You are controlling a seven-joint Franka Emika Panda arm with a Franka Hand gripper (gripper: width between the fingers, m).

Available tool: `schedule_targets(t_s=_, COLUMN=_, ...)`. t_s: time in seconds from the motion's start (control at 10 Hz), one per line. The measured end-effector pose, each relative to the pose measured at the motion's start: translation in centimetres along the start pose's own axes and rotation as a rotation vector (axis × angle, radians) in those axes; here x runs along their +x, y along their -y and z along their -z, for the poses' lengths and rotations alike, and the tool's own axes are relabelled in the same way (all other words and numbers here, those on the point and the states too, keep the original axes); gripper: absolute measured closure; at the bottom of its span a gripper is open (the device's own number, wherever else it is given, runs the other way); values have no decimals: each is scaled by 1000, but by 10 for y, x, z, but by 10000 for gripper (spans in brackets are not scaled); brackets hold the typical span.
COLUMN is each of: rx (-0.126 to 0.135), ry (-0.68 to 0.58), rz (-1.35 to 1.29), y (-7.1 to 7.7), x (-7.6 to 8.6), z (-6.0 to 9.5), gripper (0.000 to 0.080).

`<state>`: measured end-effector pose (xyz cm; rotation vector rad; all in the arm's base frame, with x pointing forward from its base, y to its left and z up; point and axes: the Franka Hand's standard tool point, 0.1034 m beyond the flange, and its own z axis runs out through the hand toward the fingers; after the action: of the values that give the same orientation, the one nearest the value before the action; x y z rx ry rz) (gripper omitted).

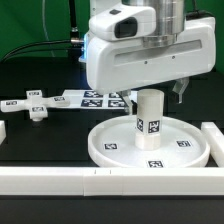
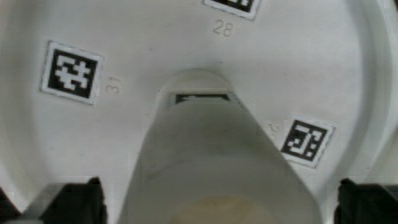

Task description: Assemble round table

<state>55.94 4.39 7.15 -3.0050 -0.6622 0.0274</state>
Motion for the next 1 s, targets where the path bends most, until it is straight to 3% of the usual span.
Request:
schedule_targets(t_s=0.6, rx=-12, ry=29, rz=510, y=-2, x=0, z=-4, gripper=151)
schedule_targets(t_s=1.0, rx=-46, ry=57, rz=876, y=-6, x=1, z=-5, gripper=151)
